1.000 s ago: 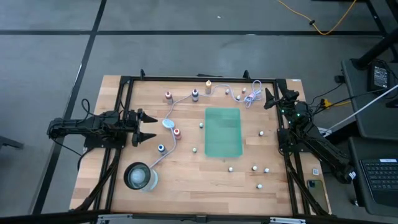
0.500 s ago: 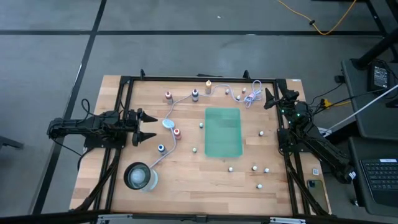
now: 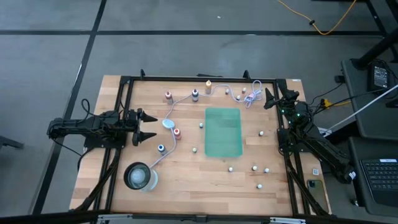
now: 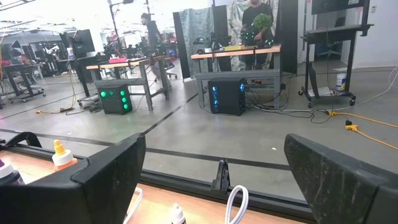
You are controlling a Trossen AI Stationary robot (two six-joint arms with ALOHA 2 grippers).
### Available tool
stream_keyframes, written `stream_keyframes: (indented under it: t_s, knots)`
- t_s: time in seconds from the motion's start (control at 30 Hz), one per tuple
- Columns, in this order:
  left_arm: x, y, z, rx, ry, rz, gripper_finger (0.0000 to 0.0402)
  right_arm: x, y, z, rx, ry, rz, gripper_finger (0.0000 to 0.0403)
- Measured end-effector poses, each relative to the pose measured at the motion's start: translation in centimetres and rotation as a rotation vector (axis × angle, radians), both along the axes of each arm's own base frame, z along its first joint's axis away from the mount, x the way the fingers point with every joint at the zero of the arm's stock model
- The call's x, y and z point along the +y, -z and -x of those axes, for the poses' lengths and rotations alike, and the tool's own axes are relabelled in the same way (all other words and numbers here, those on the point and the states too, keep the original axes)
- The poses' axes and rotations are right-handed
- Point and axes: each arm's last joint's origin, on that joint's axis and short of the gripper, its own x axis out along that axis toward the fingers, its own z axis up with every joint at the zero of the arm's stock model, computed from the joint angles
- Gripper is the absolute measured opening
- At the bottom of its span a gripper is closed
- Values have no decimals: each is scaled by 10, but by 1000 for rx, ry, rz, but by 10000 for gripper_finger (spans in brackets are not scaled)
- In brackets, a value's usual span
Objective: Pick & Place food coloring
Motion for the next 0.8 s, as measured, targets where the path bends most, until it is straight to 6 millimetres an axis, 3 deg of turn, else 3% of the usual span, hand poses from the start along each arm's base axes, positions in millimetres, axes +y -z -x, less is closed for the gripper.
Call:
stream_keyframes:
  t_s: [0.3, 0.5, 0.8]
  knots:
    - [0, -5, 1, -7, -9, 1, 389, 0, 0, 0, 0, 0, 0, 384]
    - [3, -34, 2, -28, -96, -10, 389, 0, 0, 0, 0, 0, 0, 384]
    - [4, -93, -8, 39, -128, -75, 389, 0, 0, 0, 0, 0, 0, 384]
